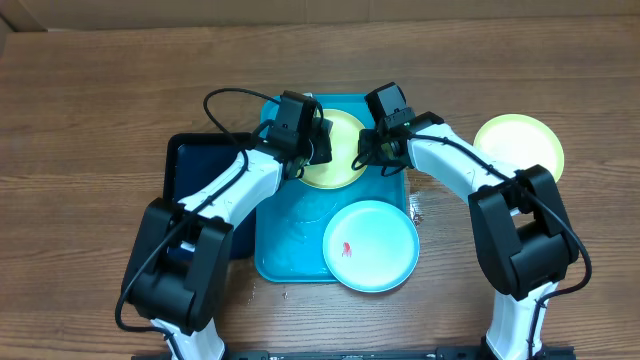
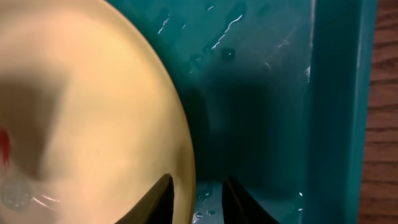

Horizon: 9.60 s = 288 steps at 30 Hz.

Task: Clean dirty plates on tray and stack at the side
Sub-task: 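Scrub the yellow plate with the sponge in the left gripper, then return the sponge to the black tray with the left gripper, then lift the yellow plate upright with the right gripper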

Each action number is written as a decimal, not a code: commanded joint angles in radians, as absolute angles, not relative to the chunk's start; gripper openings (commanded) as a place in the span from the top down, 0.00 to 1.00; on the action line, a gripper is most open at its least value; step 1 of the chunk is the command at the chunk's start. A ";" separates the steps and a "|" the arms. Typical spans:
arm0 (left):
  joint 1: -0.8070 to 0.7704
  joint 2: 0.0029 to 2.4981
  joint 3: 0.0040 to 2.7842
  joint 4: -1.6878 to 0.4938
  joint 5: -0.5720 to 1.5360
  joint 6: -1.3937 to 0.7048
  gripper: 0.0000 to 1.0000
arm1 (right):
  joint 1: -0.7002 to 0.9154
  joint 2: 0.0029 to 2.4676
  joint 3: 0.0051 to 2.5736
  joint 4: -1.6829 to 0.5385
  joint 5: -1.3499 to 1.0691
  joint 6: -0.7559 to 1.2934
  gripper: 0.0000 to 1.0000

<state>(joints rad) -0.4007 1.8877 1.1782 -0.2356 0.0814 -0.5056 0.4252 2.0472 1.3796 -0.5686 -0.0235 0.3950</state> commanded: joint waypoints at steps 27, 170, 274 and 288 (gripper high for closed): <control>-0.386 1.975 1.195 -0.398 -0.115 -0.636 0.96 | 0.420 2.084 1.394 -0.567 -0.039 0.521 0.96; -0.223 1.699 1.698 -1.180 -0.366 -0.458 0.96 | 0.419 2.084 1.394 -0.611 -0.047 0.497 0.96; 0.026 1.211 1.164 -0.694 0.237 -0.167 0.00 | 0.787 1.859 1.551 -0.813 1.396 0.098 0.96; 0.026 1.211 1.164 -0.695 0.237 -0.160 0.01 | 0.820 1.859 1.551 -0.709 1.378 -0.057 0.96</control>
<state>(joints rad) 0.0204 1.2194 1.1461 -0.7013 0.2180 -0.1825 0.8021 1.8786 1.5497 -0.7189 1.3888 -0.0311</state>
